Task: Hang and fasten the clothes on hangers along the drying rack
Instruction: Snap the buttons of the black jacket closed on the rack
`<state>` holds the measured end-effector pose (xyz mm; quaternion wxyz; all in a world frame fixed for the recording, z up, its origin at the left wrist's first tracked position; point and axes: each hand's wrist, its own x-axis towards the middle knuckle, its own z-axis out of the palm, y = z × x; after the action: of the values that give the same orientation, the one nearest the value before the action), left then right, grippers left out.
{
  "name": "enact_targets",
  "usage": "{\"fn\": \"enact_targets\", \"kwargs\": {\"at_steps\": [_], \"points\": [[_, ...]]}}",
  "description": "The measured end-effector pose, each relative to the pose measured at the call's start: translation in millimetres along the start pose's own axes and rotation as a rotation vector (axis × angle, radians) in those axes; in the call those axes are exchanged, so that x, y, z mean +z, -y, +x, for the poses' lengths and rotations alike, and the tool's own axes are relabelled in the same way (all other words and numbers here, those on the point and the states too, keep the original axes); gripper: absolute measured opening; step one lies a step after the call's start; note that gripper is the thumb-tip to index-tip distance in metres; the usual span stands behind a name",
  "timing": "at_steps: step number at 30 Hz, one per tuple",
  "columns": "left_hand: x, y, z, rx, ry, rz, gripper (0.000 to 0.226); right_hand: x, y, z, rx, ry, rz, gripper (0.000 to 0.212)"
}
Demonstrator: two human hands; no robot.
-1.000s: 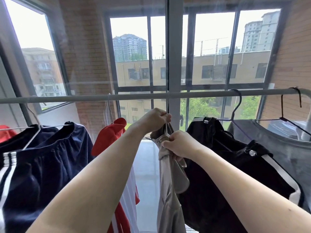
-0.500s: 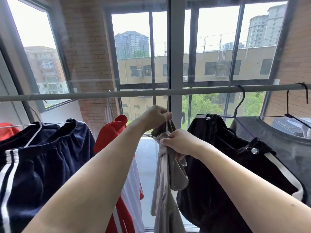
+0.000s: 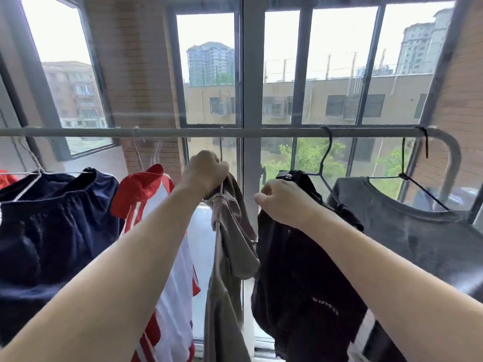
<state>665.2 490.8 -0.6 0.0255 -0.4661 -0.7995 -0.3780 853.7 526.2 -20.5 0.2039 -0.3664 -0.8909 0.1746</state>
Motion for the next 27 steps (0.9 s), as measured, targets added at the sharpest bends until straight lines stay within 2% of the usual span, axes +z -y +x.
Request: {"fn": "enact_targets", "kwargs": {"at_steps": [2,5,8,11,14,17,20,25,27], "points": [[-1,-15,-14,-0.069,-0.152,0.133,0.029,-15,-12,-12,-0.035,-0.083,-0.014,0.02],[5,-46,-39,-0.069,-0.378,0.327,0.043,-43,-33,-32,-0.068,-0.203,-0.073,0.017],[15,-74,-55,0.023,-0.406,0.332,0.044,-62,-58,-44,-0.04,-0.321,-0.049,0.016],[30,-100,-62,0.131,-0.283,0.093,0.026,-75,-87,-50,0.041,-0.309,0.04,0.018],[53,-118,-63,0.147,0.007,-0.087,0.022,-75,-111,-54,0.14,-0.103,0.065,0.035],[76,-117,-52,0.073,0.265,-0.134,0.022,-64,-126,-52,0.208,0.055,0.096,0.049],[100,-102,-38,-0.026,0.341,-0.159,0.018,-59,-133,-46,0.245,0.09,0.132,0.051],[145,-71,-24,-0.178,0.421,-0.215,0.013,-59,-136,-36,0.273,0.109,0.129,0.042],[164,-56,-27,-0.29,0.44,-0.309,0.017,-54,-135,-35,0.265,0.084,0.075,0.05]]}}
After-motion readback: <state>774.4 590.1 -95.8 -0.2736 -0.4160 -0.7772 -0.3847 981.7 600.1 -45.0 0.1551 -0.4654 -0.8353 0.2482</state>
